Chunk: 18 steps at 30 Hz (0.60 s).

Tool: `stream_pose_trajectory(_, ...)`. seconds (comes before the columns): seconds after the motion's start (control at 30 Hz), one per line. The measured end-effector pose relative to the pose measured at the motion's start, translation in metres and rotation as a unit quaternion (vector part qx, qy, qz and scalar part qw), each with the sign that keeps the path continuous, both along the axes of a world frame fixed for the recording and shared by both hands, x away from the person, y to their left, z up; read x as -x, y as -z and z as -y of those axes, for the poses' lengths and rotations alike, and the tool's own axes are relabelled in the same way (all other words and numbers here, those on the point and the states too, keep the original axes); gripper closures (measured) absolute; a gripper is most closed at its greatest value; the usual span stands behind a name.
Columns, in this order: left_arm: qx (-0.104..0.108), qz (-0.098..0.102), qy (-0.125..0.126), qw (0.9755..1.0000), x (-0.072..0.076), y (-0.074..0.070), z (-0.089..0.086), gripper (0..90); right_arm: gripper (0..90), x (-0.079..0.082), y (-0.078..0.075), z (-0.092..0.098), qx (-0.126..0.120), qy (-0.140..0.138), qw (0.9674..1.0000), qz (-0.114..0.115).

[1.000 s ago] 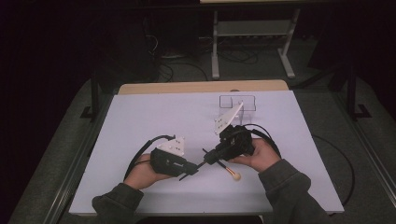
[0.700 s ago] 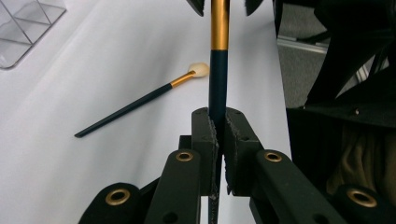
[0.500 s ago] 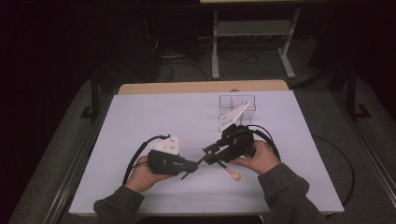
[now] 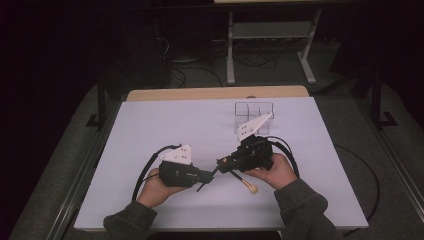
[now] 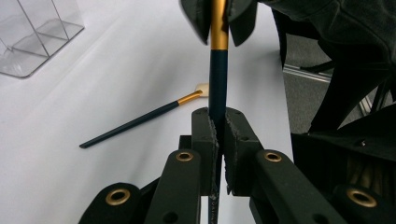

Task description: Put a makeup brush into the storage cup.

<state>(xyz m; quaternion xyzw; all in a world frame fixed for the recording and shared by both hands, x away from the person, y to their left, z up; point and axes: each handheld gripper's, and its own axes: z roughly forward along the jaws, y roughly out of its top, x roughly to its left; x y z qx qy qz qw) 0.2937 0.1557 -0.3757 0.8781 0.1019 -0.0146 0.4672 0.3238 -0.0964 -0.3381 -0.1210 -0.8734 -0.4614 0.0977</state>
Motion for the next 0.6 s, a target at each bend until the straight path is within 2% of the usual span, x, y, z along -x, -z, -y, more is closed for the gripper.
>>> stream_pose_trajectory(0.2,-0.007,-0.001,0.006,1.0,0.0,0.001,0.002,83.5,82.8,0.0,0.0,-0.001,0.003,-0.013,0.9999,-0.002)
stream_pose_trajectory(0.27,-0.014,0.003,0.015,0.9998,0.0,0.002,0.003,82.4,83.0,0.0,-0.001,-0.003,0.016,-0.017,0.9997,-0.002)
stream_pose_trajectory(0.37,-0.023,0.004,0.012,0.9997,0.001,0.002,0.005,76.7,83.1,-0.001,-0.004,-0.005,0.038,-0.025,0.9989,0.012)
stream_pose_trajectory(0.4,-0.021,0.001,0.011,0.9997,0.002,0.003,0.006,76.5,83.1,-0.001,-0.006,-0.006,0.043,-0.028,0.9986,0.013)
stream_pose_trajectory(0.53,-0.037,0.004,0.015,0.9992,0.003,0.003,0.009,77.5,83.1,0.0,-0.013,-0.009,0.063,-0.039,0.9971,0.018)
stream_pose_trajectory(0.6,-0.03,0.0,0.014,0.9994,0.003,0.005,0.01,79.5,83.1,0.001,-0.016,-0.01,0.074,-0.042,0.9961,0.022)
